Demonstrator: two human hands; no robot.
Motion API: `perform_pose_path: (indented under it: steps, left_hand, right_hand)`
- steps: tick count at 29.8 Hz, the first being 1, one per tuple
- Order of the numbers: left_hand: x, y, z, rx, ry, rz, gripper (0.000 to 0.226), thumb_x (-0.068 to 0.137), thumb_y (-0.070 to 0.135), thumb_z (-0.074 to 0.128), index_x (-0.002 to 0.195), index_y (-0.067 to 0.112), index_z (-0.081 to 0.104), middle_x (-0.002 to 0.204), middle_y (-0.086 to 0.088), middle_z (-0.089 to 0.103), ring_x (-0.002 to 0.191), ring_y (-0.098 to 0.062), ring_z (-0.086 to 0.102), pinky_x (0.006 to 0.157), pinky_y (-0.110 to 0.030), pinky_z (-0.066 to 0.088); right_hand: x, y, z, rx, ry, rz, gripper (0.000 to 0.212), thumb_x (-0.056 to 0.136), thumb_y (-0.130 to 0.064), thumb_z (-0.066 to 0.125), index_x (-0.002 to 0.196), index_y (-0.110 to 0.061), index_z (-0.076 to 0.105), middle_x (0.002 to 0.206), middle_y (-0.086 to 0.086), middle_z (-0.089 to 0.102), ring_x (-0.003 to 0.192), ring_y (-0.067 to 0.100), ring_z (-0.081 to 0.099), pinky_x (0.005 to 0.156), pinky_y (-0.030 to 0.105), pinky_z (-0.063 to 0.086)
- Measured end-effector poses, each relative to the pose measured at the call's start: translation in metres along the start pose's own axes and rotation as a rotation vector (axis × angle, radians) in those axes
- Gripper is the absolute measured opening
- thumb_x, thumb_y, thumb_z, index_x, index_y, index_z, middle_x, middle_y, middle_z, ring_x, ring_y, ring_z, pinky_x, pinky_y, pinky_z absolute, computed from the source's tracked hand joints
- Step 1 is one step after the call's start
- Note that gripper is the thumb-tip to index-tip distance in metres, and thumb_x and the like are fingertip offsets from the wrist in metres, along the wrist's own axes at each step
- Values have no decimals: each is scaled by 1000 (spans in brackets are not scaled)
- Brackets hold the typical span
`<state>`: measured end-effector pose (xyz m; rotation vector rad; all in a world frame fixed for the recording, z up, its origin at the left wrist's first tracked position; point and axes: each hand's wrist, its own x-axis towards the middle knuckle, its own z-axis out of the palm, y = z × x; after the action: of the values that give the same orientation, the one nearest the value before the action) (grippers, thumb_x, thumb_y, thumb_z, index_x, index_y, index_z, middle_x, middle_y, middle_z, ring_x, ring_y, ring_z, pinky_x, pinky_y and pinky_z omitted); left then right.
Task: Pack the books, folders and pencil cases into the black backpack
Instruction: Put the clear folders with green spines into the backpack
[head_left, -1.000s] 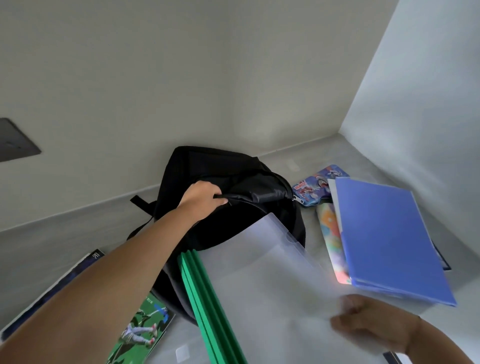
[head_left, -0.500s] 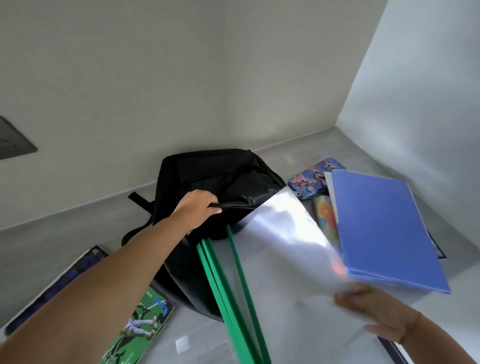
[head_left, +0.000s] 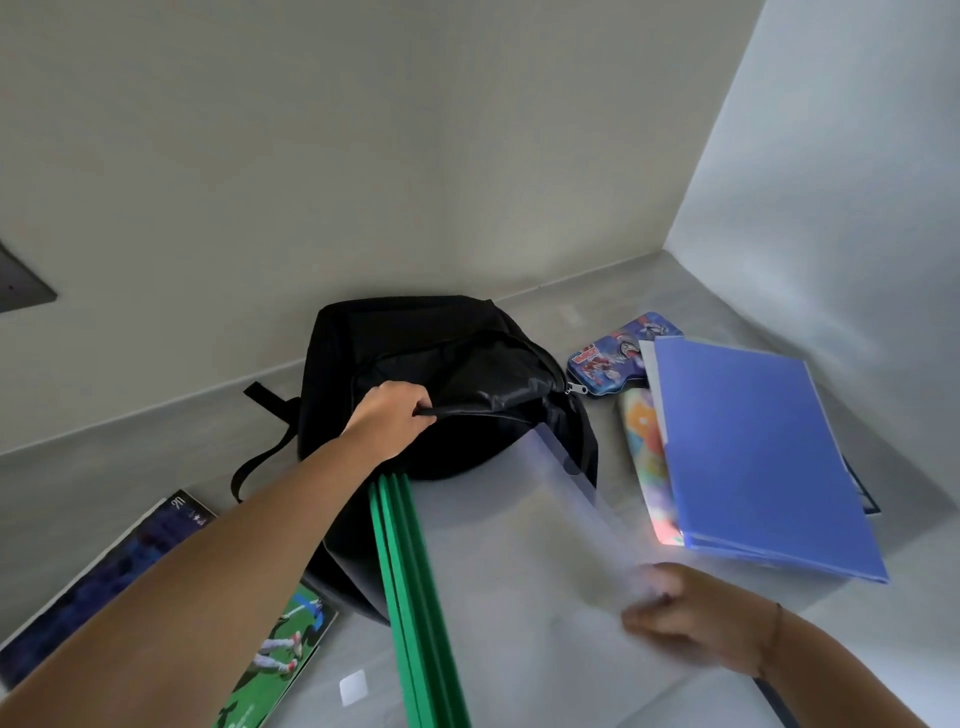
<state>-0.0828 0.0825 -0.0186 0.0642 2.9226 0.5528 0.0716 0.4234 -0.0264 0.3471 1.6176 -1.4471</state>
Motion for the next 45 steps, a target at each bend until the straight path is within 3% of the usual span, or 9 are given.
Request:
perform_pose_path:
  steps: [6, 8, 16, 21, 23, 25, 28, 38, 45]
  left_hand:
    - [2, 3, 1, 10, -20, 18, 13, 87, 31, 63, 92, 20, 67, 85, 1, 67, 79, -16, 62, 74, -32, 52]
    - [1, 4, 3, 32, -22, 39, 13, 87, 31, 62, 91, 20, 66, 86, 1, 67, 79, -16, 61, 74, -32, 52]
    - [-2, 4, 4, 14, -2, 42, 12, 87, 31, 62, 92, 20, 65, 87, 3, 65, 78, -15, 60, 74, -33, 53]
    - [-5, 9, 7, 14, -25, 45, 12, 88, 31, 61, 93, 20, 65, 88, 3, 64, 80, -15, 60, 74, -33, 53]
    - [-6, 11, 8, 18, -24, 47, 12, 88, 31, 60, 92, 20, 64, 86, 3, 64, 80, -16, 60, 73, -32, 52]
    - [-6, 12, 8, 19, -16, 42, 12, 88, 30, 60, 92, 20, 63, 86, 3, 63, 80, -16, 60, 71, -31, 51]
    - [-7, 13, 6, -8, 10, 3, 10, 88, 29, 60, 89, 20, 63, 83, 3, 63, 77, -16, 60, 68, -30, 49]
    - [-10, 24, 3, -74, 52, -6, 10, 88, 27, 61, 89, 18, 64, 82, 2, 64, 76, -16, 59, 66, -28, 48]
    - [-15, 22, 13, -26, -2, 2, 12, 89, 29, 58, 91, 18, 62, 91, 1, 65, 84, -20, 60, 74, -35, 50]
  right_hand:
    - [11, -15, 14, -34, -84, -44, 39, 68, -20, 80, 101, -6, 65, 93, 7, 62, 90, 16, 58, 88, 27, 42]
    - [22, -15, 19, 25, -17, -46, 19, 79, -15, 72, 95, -6, 66, 90, 6, 63, 88, 14, 59, 90, 25, 44]
    - [11, -23, 12, -108, -165, -27, 13, 87, -7, 61, 86, -13, 72, 51, -11, 52, 42, -1, 44, 43, 10, 33]
    - [23, -20, 2, -66, -18, 48, 26, 92, -31, 56, 106, -12, 65, 84, 8, 65, 62, 15, 58, 55, 22, 43]
    - [35, -15, 9, -161, 156, -46, 14, 92, -20, 56, 106, -19, 61, 73, 7, 55, 55, 12, 46, 52, 21, 33]
    - [47, -11, 14, -331, 266, -181, 37, 90, -10, 58, 122, -23, 45, 68, -4, 50, 54, 1, 46, 56, 13, 34]
    - [49, -14, 20, -539, 240, -281, 50, 89, -12, 58, 134, -19, 38, 88, -10, 56, 65, -10, 53, 67, 7, 37]
    - [61, -42, 12, -804, 128, -187, 13, 89, -27, 56, 80, -25, 47, 72, -9, 51, 63, 4, 48, 64, 19, 36]
    - [88, -59, 16, -429, 331, -241, 13, 89, -18, 60, 79, -13, 54, 70, -4, 53, 62, 6, 48, 54, 14, 36]
